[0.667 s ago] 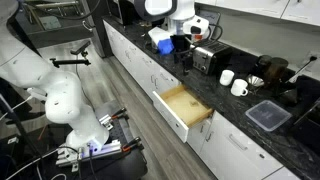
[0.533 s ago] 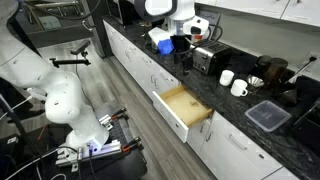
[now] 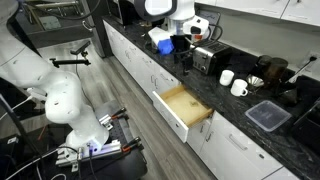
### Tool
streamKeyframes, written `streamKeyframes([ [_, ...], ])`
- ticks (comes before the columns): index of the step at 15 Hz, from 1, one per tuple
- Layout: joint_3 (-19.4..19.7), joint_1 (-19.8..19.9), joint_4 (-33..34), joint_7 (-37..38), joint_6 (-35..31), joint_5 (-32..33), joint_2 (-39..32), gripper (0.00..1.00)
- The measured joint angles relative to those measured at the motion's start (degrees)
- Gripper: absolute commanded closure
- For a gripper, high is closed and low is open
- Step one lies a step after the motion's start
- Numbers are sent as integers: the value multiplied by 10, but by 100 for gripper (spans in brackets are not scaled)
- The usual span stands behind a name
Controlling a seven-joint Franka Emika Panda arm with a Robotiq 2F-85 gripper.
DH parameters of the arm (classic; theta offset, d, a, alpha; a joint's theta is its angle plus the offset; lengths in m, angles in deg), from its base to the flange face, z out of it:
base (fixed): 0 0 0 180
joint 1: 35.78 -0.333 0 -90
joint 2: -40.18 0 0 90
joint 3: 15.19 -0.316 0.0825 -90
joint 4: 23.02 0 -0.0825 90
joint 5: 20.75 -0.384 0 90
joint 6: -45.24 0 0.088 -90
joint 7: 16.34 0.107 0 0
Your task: Close the open drawer.
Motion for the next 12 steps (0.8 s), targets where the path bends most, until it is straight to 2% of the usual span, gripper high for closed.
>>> streamKeyframes([
  [9,0,1,-1,0,0,0,0,0],
  [12,0,3,-24,-3,-11,0,6,0],
])
